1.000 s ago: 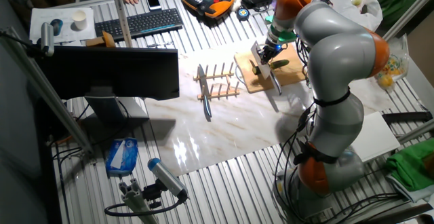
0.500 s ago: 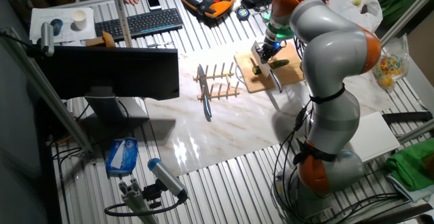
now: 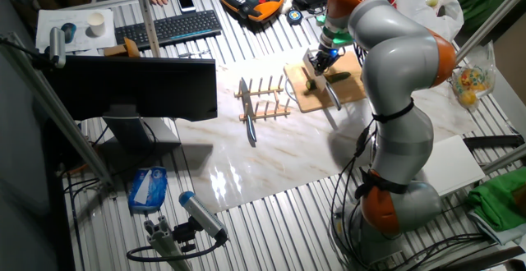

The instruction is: Cut the cucumber into segments

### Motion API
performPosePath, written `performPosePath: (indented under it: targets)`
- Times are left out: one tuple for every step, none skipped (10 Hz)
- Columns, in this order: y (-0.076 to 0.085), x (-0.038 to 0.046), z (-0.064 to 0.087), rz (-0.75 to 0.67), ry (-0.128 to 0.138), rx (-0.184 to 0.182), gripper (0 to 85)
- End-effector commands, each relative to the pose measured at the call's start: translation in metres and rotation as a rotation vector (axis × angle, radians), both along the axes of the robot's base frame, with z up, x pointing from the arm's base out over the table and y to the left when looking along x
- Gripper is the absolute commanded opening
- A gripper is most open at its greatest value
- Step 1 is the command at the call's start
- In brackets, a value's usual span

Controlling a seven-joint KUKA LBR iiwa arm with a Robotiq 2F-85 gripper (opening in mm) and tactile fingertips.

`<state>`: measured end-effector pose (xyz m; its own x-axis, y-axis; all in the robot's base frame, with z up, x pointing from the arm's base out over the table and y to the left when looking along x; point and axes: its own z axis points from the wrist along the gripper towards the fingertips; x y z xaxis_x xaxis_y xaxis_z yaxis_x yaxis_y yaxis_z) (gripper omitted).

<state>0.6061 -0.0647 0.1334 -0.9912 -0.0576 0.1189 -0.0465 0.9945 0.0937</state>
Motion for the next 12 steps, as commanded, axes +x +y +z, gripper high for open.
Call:
performPosePath:
  targets:
    - [0.0001, 0.0010, -0.0008, 0.000, 0.002, 0.017, 0.7]
    - [0.0003, 0.0021, -0.0015, 0.003, 0.003, 0.015, 0.7]
    - [0.0003, 0.0033, -0.0025, 0.005, 0.007, 0.018, 0.7]
    - [0.0011, 0.0040, -0.0033, 0.005, 0.009, 0.018, 0.7]
    - [0.0023, 0.0043, -0.0038, 0.005, 0.009, 0.021, 0.7]
    - [0.0028, 0.0043, -0.0049, 0.007, 0.009, 0.017, 0.7]
    - [0.0031, 0.0041, -0.0061, 0.008, 0.009, 0.017, 0.7]
    - [0.0045, 0.0042, -0.0077, 0.008, 0.009, 0.004, 0.7]
    - [0.0047, 0.0042, -0.0081, 0.009, 0.013, -0.002, 0.7]
    - [0.0051, 0.0042, -0.0081, 0.010, 0.015, -0.009, 0.7]
    - [0.0050, 0.0038, -0.0071, 0.012, 0.015, -0.020, 0.7]
    - [0.0053, 0.0033, -0.0056, 0.010, 0.013, -0.021, 0.7]
